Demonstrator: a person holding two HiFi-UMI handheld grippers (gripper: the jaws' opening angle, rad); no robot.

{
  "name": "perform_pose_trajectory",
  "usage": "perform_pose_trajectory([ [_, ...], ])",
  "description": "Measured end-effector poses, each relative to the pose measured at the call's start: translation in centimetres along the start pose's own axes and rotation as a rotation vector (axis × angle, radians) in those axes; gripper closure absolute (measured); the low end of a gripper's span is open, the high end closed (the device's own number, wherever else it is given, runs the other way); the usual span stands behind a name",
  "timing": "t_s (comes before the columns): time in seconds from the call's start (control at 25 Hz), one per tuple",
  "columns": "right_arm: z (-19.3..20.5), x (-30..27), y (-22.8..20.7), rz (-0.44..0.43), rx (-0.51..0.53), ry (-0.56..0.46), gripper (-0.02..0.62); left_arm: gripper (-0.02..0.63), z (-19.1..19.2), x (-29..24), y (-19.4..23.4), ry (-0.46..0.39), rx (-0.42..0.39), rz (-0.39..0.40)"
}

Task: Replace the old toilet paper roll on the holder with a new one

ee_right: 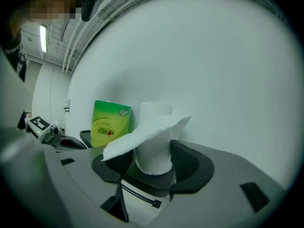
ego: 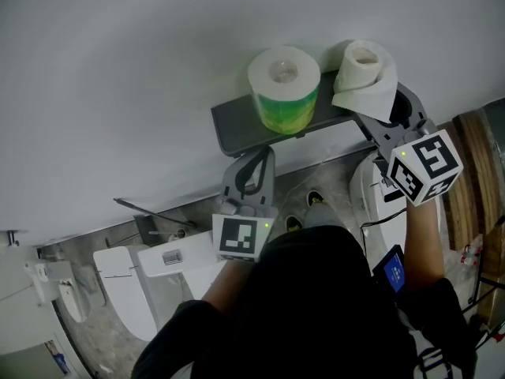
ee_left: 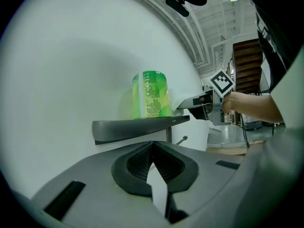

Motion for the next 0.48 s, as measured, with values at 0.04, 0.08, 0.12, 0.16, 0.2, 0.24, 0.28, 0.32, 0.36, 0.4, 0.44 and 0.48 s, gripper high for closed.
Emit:
perform_pose_trajectory([
  [0.04, 0.2, 0.1, 0.0, -0.007, 0.000, 0.009, 0.357, 0.592, 0.1, 0.0, 0.1, 0.000, 0.001, 0.000],
  [0.08, 0.5, 0.2, 0.1, -0.012, 0.002, 0.019, 0.352, 0.592, 0.1, 0.0, 0.1, 0.003, 0.002, -0.001],
  [0.12, 0.8, 0.4, 0.1, -0.015, 0.004, 0.027, 0.348, 0.592, 0.2, 0.0, 0.1, 0.005, 0.003, -0.001],
  [0.16, 1.1, 0.6, 0.2, -0.016, 0.005, 0.033, 0.347, 0.592, 0.3, 0.0, 0.1, 0.006, 0.004, -0.001],
  [0.2, 1.5, 0.8, 0.2, -0.019, 0.005, 0.040, 0.345, 0.592, 0.3, 0.0, 0.1, 0.006, 0.005, -0.001],
  [0.24, 1.8, 1.1, 0.3, -0.022, 0.004, 0.048, 0.344, 0.592, 0.3, 0.0, 0.1, 0.006, 0.006, 0.000],
  [0.28, 2.2, 1.4, 0.4, -0.024, 0.002, 0.056, 0.342, 0.592, 0.3, 0.0, 0.1, 0.007, 0.005, 0.001],
  [0.32, 2.5, 1.6, 0.4, -0.027, 0.000, 0.062, 0.341, 0.592, 0.4, 0.0, 0.1, 0.008, 0.005, 0.002],
  [0.36, 2.8, 1.9, 0.4, -0.029, -0.003, 0.066, 0.341, 0.592, 0.4, 0.0, 0.1, 0.009, 0.004, 0.003],
  [0.4, 3.0, 2.1, 0.4, -0.031, -0.004, 0.068, 0.341, 0.592, 0.4, -0.1, 0.0, 0.009, 0.003, 0.004],
  [0.44, 3.3, 2.4, 0.4, -0.032, -0.004, 0.069, 0.341, 0.592, 0.5, -0.1, 0.0, 0.009, 0.003, 0.005],
  [0.48, 3.4, 2.7, 0.4, -0.034, -0.005, 0.071, 0.341, 0.592, 0.5, -0.1, -0.1, 0.010, 0.003, 0.007],
])
Point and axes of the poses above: the fingertips, and each gripper's own axes: x backward along the fingers, y to its left, z out of its underside, the point moved 2 cm from there along x, backward along the fingers, and after that the axes turned 3 degrees about z, right-handed, at the moved point
